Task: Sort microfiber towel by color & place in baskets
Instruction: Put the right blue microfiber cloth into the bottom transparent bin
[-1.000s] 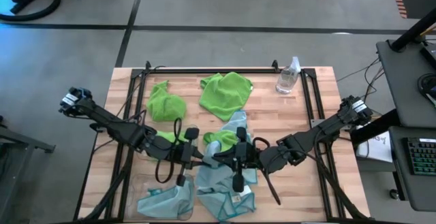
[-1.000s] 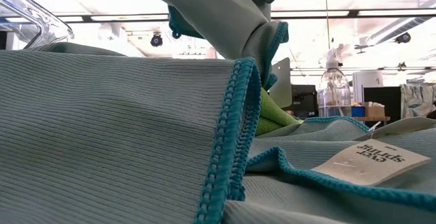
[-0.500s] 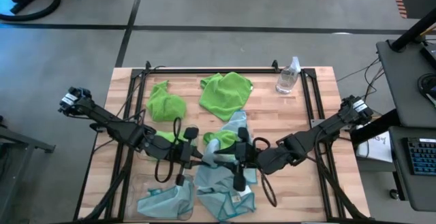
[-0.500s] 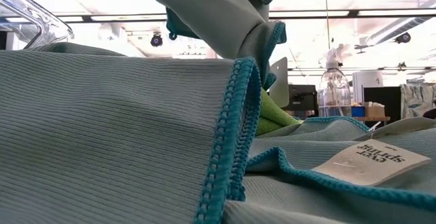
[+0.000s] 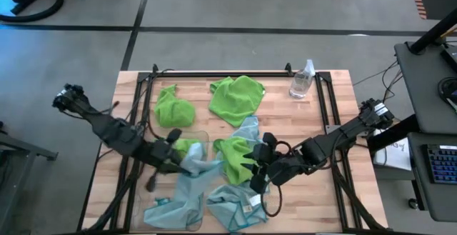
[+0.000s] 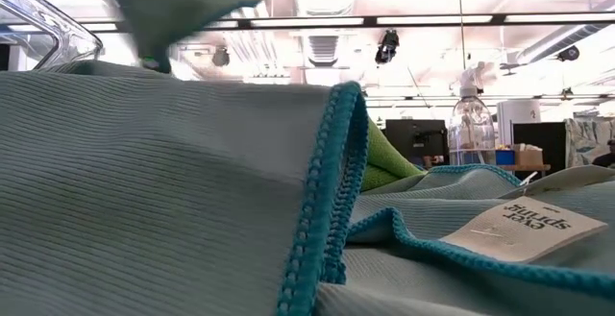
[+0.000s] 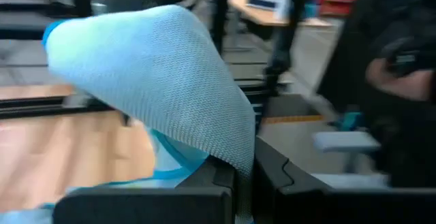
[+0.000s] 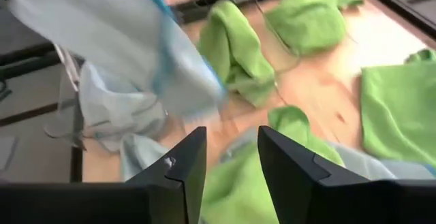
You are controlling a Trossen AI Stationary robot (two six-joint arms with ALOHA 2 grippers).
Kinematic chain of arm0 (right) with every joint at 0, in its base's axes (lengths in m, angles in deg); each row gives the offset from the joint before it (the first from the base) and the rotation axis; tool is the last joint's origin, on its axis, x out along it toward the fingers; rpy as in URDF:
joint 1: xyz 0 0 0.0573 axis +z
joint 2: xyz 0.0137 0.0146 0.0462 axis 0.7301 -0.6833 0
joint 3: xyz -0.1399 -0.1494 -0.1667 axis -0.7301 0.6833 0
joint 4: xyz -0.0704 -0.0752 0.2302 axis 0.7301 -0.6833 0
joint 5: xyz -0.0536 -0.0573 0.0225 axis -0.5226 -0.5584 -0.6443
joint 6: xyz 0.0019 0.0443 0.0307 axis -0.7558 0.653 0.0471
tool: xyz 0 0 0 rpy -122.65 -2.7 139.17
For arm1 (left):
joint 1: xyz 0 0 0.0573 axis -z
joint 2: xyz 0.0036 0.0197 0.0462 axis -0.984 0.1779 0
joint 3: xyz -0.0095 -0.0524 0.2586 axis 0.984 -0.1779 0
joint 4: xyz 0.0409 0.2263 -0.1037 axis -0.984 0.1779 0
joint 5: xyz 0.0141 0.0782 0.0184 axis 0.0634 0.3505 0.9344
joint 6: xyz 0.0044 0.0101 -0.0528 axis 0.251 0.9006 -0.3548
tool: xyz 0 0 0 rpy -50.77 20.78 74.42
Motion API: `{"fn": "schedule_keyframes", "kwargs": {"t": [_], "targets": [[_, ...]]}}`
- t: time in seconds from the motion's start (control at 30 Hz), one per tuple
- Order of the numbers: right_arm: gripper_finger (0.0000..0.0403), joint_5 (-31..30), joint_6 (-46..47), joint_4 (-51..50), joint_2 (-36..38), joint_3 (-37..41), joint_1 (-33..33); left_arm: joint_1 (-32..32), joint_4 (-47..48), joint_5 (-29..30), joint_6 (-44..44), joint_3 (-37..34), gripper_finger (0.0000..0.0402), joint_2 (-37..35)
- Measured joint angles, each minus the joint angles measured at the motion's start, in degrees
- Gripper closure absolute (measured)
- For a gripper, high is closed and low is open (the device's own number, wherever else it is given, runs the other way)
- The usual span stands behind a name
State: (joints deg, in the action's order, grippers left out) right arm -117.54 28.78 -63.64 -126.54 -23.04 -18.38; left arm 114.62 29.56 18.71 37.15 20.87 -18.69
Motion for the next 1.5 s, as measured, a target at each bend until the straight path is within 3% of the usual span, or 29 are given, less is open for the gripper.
{"fn": "schedule_keyframes", "kwargs": {"t": [0.27, 0.57, 0.73, 1.17, 1.5], "targets": [[0.0298, 0.04, 3.54, -2.76, -0.35, 0.02, 0.70, 8.83, 11.12, -0.86, -12.60, 0.00, 0.0402, -3.56], [0.0313, 0.02, 3.81, -2.74, -0.37, 0.02, 1.27, 22.70, 19.51, -0.94, -27.19, 0.00, 0.0402, -0.41], [0.0314, 0.02, 3.89, -2.73, -0.39, 0.02, 1.27, 28.00, 23.06, -0.82, -29.98, 0.00, 0.0402, 2.51], [0.0316, 0.02, 4.33, -2.74, -0.39, 0.02, 1.25, 28.24, 27.06, 4.55, -34.24, 0.00, 0.0400, 8.84], [0.0316, 0.04, 3.76, -4.31, -0.39, 0.02, 1.25, 28.17, 26.20, 4.86, -35.93, 0.00, 0.0342, 11.75]]}}
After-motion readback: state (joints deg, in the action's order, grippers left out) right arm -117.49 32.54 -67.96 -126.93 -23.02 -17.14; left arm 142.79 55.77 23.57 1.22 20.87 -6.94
